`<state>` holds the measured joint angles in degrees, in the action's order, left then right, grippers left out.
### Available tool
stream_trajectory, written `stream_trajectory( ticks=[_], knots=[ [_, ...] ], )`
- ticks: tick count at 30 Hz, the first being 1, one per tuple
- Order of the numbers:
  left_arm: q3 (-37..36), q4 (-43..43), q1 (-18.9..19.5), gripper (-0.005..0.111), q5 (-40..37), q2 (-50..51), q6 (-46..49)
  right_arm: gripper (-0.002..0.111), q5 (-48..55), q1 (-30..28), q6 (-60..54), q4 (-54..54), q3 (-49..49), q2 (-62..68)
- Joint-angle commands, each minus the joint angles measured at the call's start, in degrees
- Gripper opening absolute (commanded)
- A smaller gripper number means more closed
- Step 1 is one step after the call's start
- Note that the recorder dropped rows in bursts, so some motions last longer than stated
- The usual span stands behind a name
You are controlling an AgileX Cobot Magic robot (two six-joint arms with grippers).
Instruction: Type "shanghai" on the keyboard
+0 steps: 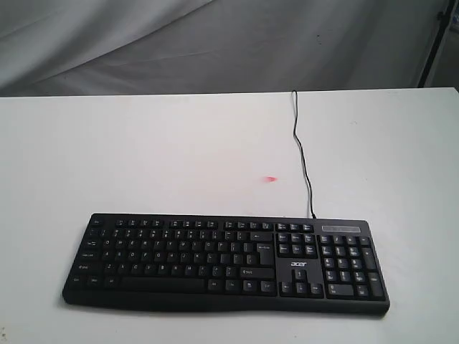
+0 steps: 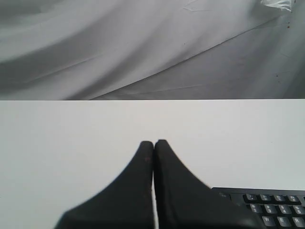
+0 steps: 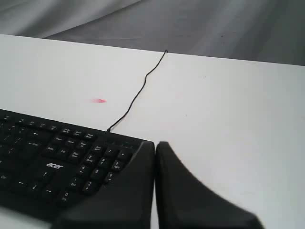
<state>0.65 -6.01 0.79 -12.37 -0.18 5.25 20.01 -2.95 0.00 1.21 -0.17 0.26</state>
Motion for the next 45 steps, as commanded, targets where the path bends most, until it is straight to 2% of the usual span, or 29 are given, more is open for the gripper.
stream_trajectory(
  ticks=[1,18,22,28,32,33,41,45],
  knots=[
    [0.0,-0.2,-0.2,0.001,0.1,0.2,-0.1,0.0,-0.1,-0.4,0.0,-0.3,0.2,-0.3],
    [0.0,-0.2,-0.2,0.001,0.1,0.2,-0.1,0.0,-2.0,-0.4,0.0,-0.3,0.2,-0.3],
    [0.0,-0.2,-0.2,0.001,0.1,0.2,-0.1,0.0,-12.4,-0.4,0.0,-0.3,0.2,-0.3],
    [0.0,-0.2,-0.2,0.001,0.1,0.2,-0.1,0.0,-35.6,-0.4,0.0,-0.3,0.2,-0.3],
    [0.0,-0.2,-0.2,0.001,0.1,0.2,-0.1,0.0,-44.0,-0.4,0.0,-0.3,0.2,-0.3],
    [0.0,-0.2,-0.2,0.001,0.1,0.2,-0.1,0.0,-48.8,-0.4,0.0,-0.3,0.2,-0.3],
    [0.0,-0.2,-0.2,0.001,0.1,0.2,-0.1,0.0,-65.5,-0.4,0.0,-0.7,0.2,-0.3],
    [0.0,-0.2,-0.2,0.001,0.1,0.2,-0.1,0.0,-67.2,-0.4,0.0,-0.7,0.2,-0.3]
  ],
)
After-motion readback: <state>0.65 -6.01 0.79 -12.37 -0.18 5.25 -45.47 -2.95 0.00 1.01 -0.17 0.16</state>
